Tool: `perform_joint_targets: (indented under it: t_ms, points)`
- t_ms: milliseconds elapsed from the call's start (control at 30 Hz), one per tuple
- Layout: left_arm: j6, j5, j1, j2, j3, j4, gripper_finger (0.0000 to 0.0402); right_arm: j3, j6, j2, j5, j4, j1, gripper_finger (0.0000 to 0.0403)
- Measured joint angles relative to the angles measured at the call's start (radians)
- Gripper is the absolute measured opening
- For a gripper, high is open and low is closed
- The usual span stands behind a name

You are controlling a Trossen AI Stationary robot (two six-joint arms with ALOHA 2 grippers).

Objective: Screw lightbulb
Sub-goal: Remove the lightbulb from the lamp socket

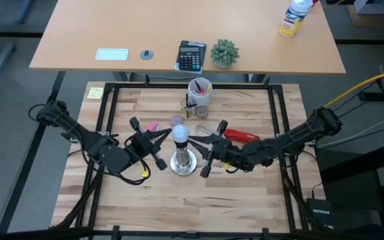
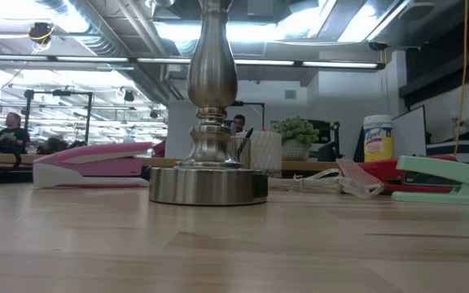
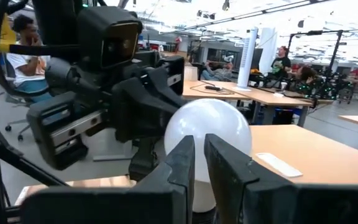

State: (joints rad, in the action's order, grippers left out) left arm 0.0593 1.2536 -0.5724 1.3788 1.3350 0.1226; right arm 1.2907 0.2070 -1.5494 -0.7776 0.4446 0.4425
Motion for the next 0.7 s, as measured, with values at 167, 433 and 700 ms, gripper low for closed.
perform_joint_targets:
  t_ms: [167, 433, 700]
  points:
    - [-0.011, 0.000, -0.014, -0.001, 0.000, 0.004, 0.0001, 0.000, 0.000, 0.000, 0.001, 0.001, -0.023, 0.0048]
    - [-0.012, -0.037, -0.053, 0.000, 0.000, -0.003, 0.0001, 0.000, 0.000, 0.000, -0.044, 0.001, -0.035, 0.0048]
    - [-0.045, -0.043, -0.059, 0.000, 0.000, -0.002, 0.0001, 0.000, 0.000, 0.000, -0.039, -0.002, -0.068, 0.0048]
